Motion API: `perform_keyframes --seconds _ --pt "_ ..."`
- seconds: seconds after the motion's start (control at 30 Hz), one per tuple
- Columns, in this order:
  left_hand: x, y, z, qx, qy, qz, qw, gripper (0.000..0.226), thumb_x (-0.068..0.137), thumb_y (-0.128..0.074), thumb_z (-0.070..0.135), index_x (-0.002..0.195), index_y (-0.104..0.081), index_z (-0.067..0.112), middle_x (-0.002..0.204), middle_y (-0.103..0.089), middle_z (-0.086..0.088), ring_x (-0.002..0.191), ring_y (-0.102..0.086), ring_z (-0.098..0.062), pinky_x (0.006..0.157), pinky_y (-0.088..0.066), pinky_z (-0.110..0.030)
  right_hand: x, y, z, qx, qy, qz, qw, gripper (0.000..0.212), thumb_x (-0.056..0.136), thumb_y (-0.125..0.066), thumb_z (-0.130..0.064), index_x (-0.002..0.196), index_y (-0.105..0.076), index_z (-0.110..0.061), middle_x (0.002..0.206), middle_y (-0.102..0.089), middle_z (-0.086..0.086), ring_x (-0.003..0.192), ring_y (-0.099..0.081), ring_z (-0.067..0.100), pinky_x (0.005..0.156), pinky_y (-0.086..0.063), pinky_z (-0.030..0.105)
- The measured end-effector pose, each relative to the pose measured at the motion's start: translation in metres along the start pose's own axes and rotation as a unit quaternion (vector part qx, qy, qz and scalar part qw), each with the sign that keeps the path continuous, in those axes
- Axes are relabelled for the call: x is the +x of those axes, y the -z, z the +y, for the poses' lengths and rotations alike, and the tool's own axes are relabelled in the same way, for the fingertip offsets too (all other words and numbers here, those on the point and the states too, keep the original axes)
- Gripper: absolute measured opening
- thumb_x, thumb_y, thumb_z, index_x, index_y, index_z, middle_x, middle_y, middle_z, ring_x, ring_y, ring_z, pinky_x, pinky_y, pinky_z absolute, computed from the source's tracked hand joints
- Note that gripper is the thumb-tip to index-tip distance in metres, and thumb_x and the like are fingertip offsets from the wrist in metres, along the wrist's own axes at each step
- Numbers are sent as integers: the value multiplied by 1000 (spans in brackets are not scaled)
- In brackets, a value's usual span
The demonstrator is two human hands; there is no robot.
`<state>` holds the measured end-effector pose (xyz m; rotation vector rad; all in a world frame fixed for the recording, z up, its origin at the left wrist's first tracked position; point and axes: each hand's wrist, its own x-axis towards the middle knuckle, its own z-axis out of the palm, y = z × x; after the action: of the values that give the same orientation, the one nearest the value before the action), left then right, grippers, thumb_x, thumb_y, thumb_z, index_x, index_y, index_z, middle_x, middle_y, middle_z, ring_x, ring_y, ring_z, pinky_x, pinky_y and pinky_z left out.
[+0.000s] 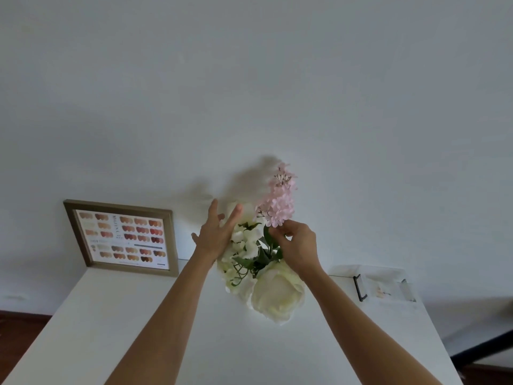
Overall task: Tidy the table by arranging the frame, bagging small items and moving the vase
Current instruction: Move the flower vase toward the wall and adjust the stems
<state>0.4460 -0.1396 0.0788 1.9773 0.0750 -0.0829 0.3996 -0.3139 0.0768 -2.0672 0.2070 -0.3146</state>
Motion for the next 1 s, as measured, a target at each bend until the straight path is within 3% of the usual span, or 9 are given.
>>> perform_keyframes --seconds 0.1,0.2,0.27,0.5,0.6,0.7,0.8,0.87,1.0 --pt "4 -3 2 -11 -8 -2 1000 98 62 -37 86 143 -17 35 137 -53 -2 134 -40 -30 115 -8 -62 2 0 7 7 -11 33 999 18 84 -68 -25 81 -72 -8 72 -69 -1 77 -66 24 68 -50 30" --pt "3 -4 5 -33 -40 3 999 100 56 -49 84 140 -27 35 116 -61 9 127 -45 -22 115 -16 -59 5 -3 11 23 -21 55 998 18 85 -67 -26 79 -71 -9 72 -70 1 76 -65 23 58 -43 11" --pt "1 -5 7 -43 -71 5 996 96 56 -51 80 138 -33 35 105 -63 21 121 -46 -13 115 -16 -59 7 -6 13 53 -41 64 996 18 84 -67 -28 79 -70 -11 72 -70 0 74 -65 20 55 -41 9" --pt "-2 -4 5 -13 -167 -51 984 66 73 -48 67 130 -47 32 104 -65 24 122 -52 -14 113 -20 -61 9 -9 9 96 -83 75 989 18 82 -70 -30 74 -69 -13 67 -69 -1 59 -58 10 61 -46 26" --pt "-3 0 -6 -28 -162 3 986 42 89 -50 48 125 -54 26 112 -66 10 119 -55 -19 106 -37 -40 -1 0 3 80 -64 51 993 17 83 -69 -36 90 -72 -21 76 -69 -11 74 -62 0 73 -48 24" --pt "-9 3 -13 -51 -115 36 991 43 94 -42 45 129 -53 23 133 -57 -1 125 -50 -18 100 -38 -29 -28 11 -1 57 -33 69 995 33 91 -52 -46 114 -63 -24 100 -67 -14 99 -61 5 89 -47 28" --pt "-22 5 -18 -84 -86 52 991 47 95 -34 49 134 -47 25 144 -46 1 133 -40 -15 107 -31 -30 -79 8 10 82 -17 128 988 49 93 -34 -57 135 -41 -32 133 -50 -14 127 -45 7 104 -38 32" --pt "-35 8 -20 -146 -63 82 984 48 95 -29 51 137 -42 29 149 -39 5 137 -34 -14 113 -28 -36 -118 -7 17 88 3 132 987 59 87 -29 -68 141 -23 -44 153 -25 -13 139 -21 -4 108 -27 29" --pt "-69 0 -24 -153 -73 105 980 56 92 -21 59 143 -27 35 158 -16 6 145 -15 -14 118 -17 -42 -154 -39 27 18 66 92 993 73 84 -41 -67 145 -6 -48 155 20 -18 144 9 -1 111 -19 36"
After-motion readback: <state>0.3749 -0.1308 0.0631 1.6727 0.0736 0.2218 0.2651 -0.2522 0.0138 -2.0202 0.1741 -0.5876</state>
